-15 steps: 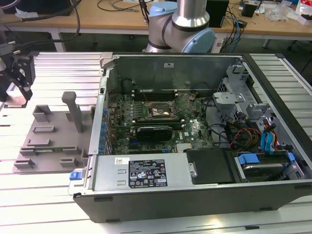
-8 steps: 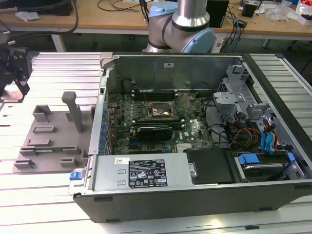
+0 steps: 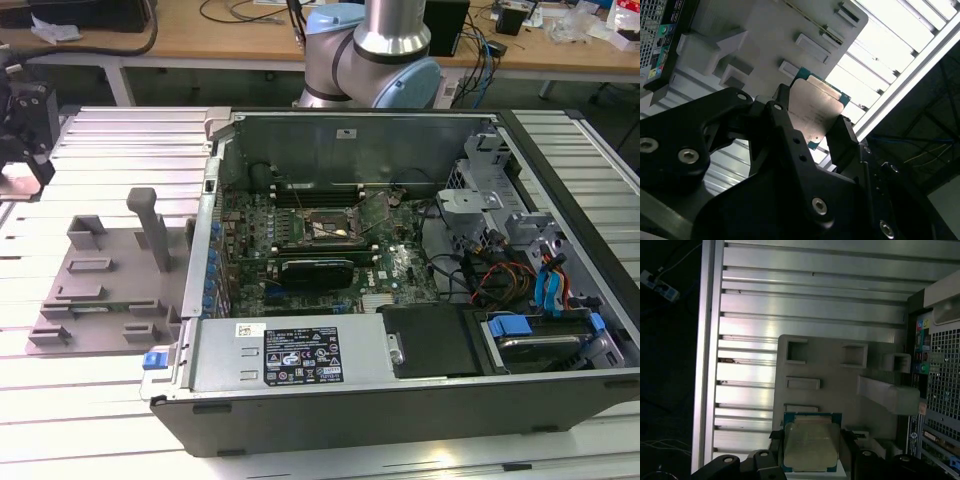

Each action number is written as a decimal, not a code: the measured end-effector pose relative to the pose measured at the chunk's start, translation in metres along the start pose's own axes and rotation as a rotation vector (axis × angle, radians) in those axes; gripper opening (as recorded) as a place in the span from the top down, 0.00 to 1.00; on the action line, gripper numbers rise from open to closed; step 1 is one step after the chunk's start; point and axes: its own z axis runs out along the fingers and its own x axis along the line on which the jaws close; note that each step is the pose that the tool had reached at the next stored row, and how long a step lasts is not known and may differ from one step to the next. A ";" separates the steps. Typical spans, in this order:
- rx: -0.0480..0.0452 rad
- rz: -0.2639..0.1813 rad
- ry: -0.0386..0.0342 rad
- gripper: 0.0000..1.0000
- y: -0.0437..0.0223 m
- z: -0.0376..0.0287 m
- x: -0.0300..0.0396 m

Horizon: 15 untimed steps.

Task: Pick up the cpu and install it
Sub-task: 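Pick up the cpu and move it towards the insertion slot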

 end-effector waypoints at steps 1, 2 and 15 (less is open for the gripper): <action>0.0000 0.000 0.0000 0.46 0.0000 -0.0009 0.0000; 0.0000 0.000 0.0001 0.46 0.0000 -0.0018 0.0000; 0.0000 0.000 0.0000 0.46 -0.0006 -0.0263 -0.0003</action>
